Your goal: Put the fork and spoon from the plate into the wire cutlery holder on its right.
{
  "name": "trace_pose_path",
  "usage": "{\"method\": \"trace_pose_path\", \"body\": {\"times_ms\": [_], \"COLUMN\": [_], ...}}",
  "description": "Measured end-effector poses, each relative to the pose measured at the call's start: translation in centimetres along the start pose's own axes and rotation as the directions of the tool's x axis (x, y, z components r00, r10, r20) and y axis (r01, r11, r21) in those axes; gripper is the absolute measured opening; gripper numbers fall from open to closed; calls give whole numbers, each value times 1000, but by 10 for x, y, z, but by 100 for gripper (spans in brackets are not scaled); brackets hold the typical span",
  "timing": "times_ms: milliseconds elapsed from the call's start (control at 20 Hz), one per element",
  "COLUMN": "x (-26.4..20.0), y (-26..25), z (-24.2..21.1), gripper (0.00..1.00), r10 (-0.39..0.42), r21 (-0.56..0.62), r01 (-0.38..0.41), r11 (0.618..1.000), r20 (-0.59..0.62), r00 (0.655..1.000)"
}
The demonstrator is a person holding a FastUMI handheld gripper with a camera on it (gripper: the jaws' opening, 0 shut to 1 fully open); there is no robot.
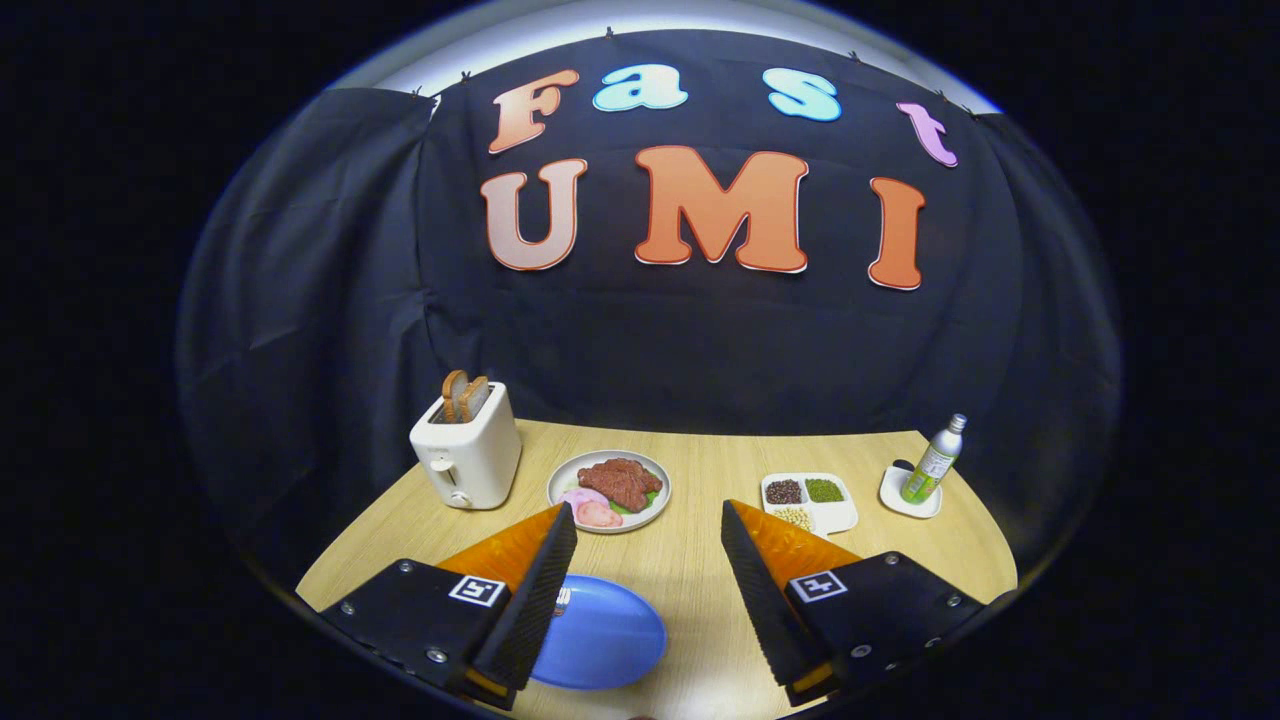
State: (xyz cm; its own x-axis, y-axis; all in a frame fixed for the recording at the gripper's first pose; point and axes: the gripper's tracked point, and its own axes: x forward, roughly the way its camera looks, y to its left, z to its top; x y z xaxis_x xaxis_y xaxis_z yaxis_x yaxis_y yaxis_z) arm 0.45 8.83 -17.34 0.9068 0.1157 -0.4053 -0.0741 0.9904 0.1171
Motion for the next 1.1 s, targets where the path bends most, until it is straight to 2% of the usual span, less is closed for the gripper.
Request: {"method": "trace_pose_path", "body": {"times_ms": [150, 300, 600, 750, 1100], "x": [8, 20, 44, 48, 43], "y": [28, 56, 91, 100, 112], "z": [-15, -44, -107, -144, -213], "gripper": [88, 88, 88, 88, 85], "r10": [31, 67, 105, 110, 103], "r21": [-11, -17, 25, 30, 8], "r01": [-31, -71, -103, -110, -141], "r11": [999, 997, 994, 994, 990], "r20": [-48, -155, -373, -494, -722], "r00": [998, 986, 922, 862, 684]}}
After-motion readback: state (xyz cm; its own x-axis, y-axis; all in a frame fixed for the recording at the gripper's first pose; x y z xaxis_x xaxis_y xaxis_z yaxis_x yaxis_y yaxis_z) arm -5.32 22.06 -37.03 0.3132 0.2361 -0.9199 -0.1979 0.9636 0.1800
